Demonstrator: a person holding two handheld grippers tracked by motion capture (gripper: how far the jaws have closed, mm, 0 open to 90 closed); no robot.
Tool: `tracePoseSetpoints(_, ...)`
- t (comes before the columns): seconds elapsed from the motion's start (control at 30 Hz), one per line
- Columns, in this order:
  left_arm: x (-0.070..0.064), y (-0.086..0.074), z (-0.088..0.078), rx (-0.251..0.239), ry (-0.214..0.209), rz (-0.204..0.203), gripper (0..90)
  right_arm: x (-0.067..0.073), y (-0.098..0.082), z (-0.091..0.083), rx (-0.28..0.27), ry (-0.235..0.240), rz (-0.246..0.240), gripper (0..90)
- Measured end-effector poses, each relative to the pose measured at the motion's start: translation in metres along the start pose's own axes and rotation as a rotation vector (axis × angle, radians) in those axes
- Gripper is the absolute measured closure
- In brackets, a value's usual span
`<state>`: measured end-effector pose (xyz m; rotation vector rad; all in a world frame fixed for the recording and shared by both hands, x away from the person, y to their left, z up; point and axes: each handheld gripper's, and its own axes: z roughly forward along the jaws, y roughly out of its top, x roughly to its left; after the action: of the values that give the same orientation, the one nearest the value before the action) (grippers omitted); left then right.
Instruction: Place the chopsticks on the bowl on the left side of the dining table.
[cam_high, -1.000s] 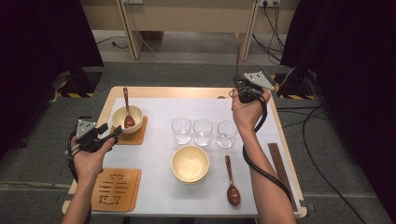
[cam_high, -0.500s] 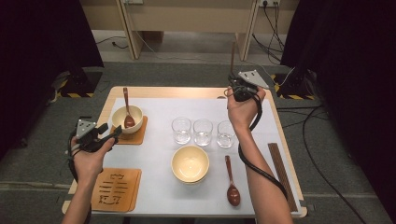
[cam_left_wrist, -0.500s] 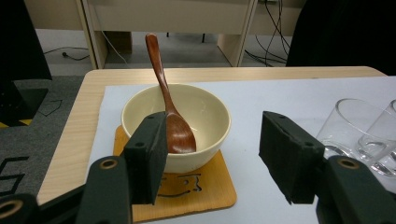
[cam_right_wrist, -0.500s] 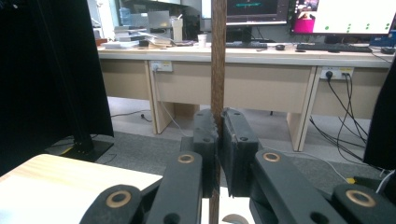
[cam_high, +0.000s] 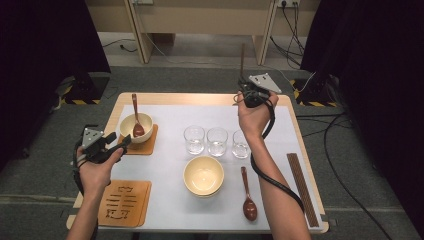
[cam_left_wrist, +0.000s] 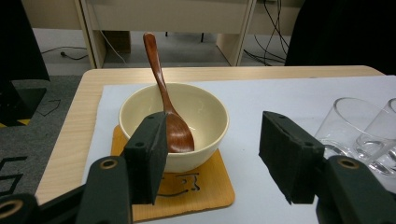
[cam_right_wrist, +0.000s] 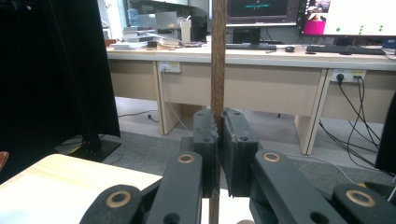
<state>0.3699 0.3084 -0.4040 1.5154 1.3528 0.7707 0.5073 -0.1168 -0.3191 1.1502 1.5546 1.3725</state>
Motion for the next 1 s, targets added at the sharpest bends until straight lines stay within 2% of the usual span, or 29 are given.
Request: tracePoseSetpoints(1.0,0.0,0.001,-0.001,-0.004,-0.002,0.0,41.3,0.022,-0.001,0.011,-0.005,0.038,-0.005,85.1)
